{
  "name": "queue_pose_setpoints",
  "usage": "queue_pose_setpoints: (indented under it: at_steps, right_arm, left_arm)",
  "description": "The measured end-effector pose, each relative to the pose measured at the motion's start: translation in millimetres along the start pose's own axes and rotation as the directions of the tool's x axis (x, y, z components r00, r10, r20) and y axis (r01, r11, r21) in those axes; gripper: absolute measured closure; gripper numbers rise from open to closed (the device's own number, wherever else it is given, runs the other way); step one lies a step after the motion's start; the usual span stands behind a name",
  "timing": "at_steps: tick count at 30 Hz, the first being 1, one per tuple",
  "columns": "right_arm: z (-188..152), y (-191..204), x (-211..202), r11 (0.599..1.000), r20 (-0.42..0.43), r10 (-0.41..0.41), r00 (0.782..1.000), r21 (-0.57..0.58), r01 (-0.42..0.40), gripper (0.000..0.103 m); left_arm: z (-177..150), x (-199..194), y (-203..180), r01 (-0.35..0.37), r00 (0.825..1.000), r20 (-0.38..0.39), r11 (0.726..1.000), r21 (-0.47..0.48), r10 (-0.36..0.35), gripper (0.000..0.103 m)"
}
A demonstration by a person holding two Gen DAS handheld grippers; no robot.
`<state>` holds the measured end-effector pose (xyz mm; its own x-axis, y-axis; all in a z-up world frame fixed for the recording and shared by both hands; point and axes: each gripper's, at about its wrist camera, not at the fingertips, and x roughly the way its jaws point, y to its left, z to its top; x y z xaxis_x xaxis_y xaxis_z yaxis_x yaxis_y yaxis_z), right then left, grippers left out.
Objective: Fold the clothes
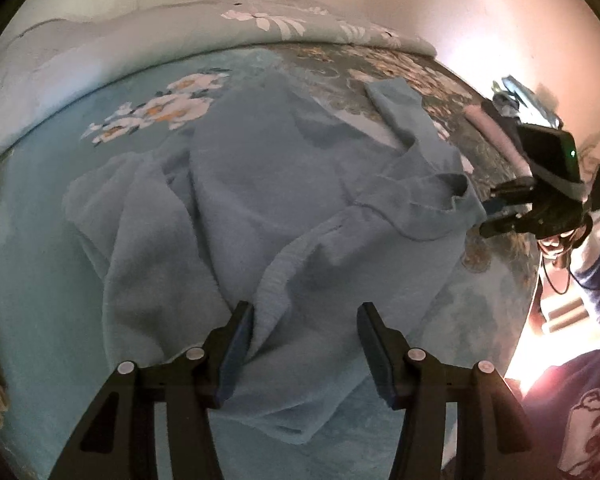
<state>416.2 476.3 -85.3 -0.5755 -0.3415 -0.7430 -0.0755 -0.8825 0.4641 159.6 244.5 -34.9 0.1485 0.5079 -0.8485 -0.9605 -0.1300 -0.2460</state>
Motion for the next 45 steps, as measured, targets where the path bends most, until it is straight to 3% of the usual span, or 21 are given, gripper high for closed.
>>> queue_pose_setpoints:
  at_steps: [4, 11, 14, 18, 22, 26, 28, 32, 35, 40, 45]
  right_arm:
    - [5.0, -0.4, 3.7, 1.0, 0.003, -0.003, 1.0, 0.011, 0.003, 0.066]
    - [7.2, -2.7, 6.6, 0.999, -0.006, -0.004, 1.0, 0.047, 0.004, 0.066]
    - [7.3, 0.0, 6.1, 0.999, -0.01, -0.022, 1.0, 0.04, 0.022, 0.066]
    - [6.4, -2.0, 5.5, 0.997, -0.002, -0.022, 1.0, 0.069, 0.022, 0.066]
    - [6.0, -0.8, 5.2, 0.996, 0.006, -0.035, 0.999, 0.085, 0.034, 0.066]
    - [13.4, -1.0, 0.3, 0.99, 0.023, -0.093, 0.995, 0.111, 0.09, 0.085]
    - [24.3, -1.3, -6.5, 0.986, 0.047, -0.117, 0.992, 0.124, 0.11, 0.09]
    - [74.8, 14.2, -39.3, 0.984, 0.177, -0.173, 0.969, 0.068, 0.163, 0.096]
    - [117.7, 33.8, -67.3, 0.971, 0.269, -0.237, 0.933, 0.028, 0.238, 0.097]
    - [171.5, 80.4, -120.6, 0.934, 0.421, -0.328, 0.845, 0.01, 0.358, 0.097]
    - [212.0, 134.8, -177.3, 0.891, 0.572, -0.367, 0.734, -0.01, 0.454, 0.098]
  left_arm:
    - [3.4, 3.1, 9.8, 0.021, 1.0, 0.018, 0.998, -0.055, -0.02, 0.047]
    - [11.7, 19.0, 16.5, 0.003, 1.0, 0.004, 0.997, -0.074, -0.003, 0.049]
    - [12.8, 23.1, 6.9, -0.027, 1.0, -0.007, 0.999, -0.026, 0.027, 0.06]
    - [8.2, 19.8, 5.0, -0.115, 0.993, 0.004, 0.993, -0.016, 0.116, 0.089]
    - [1.0, 12.3, -8.2, -0.175, 0.984, 0.028, 0.985, 0.007, 0.174, 0.092]
    - [3.9, -0.5, -26.9, -0.247, 0.967, 0.074, 0.967, 0.058, 0.242, 0.094]
    - [16.1, -15.0, -30.2, -0.29, 0.952, 0.119, 0.956, 0.053, 0.282, 0.094]
    - [48.1, -51.8, -30.0, -0.386, 0.899, 0.224, 0.923, -0.001, 0.376, 0.094]
    - [72.7, -87.4, -28.5, -0.447, 0.843, 0.3, 0.892, -0.072, 0.446, 0.094]
    - [111.8, -146.5, -29.3, -0.528, 0.724, 0.41, 0.828, -0.187, 0.554, 0.094]
    - [128.0, -214.6, -66.1, -0.61, 0.588, 0.524, 0.764, -0.213, 0.616, 0.094]
